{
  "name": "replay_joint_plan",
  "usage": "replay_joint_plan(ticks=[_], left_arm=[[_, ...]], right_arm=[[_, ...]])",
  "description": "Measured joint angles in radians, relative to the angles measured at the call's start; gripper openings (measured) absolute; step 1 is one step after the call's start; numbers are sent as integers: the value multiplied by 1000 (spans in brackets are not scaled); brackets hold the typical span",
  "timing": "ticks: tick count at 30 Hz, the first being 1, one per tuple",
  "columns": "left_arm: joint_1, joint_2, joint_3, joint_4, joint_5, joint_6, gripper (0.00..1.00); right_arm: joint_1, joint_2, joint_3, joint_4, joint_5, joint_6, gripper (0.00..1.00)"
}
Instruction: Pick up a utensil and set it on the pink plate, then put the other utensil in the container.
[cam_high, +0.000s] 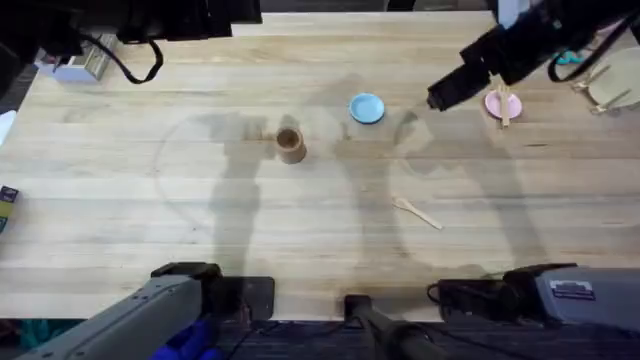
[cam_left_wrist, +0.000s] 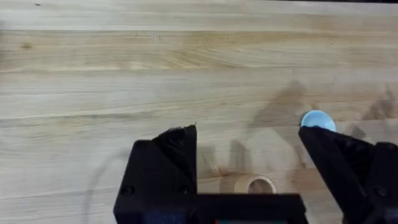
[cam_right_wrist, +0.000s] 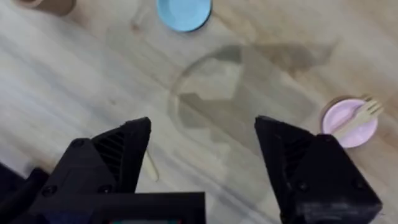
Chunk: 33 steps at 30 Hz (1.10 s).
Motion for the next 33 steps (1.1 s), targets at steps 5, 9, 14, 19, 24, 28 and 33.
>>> replay_joint_plan(ticks=[5,9,14,19,24,28,33], left_arm=[[0,0,0,0,-5,0,993],[0,0,0,0,-18,9,993],[0,0,0,0,-27,85,993],[0,0,0,0,-27,180,993],[0,0,0,0,-27,276,993],[0,0,0,0,-27,322,994],[0,0,0,-1,-27,344,994]], right_arm=[[2,-18,0,-116,-35,-42,996],[7,-57,-6,-178,-56,-66,996],[40,-104,-101,-150,-65,-79,996],[73,-169,-296,-51,-59,-84,996],[131,-211,-443,22,-37,-88,996],[220,-214,-501,60,31,-90,996],[303,-214,-567,126,90,-91,996]])
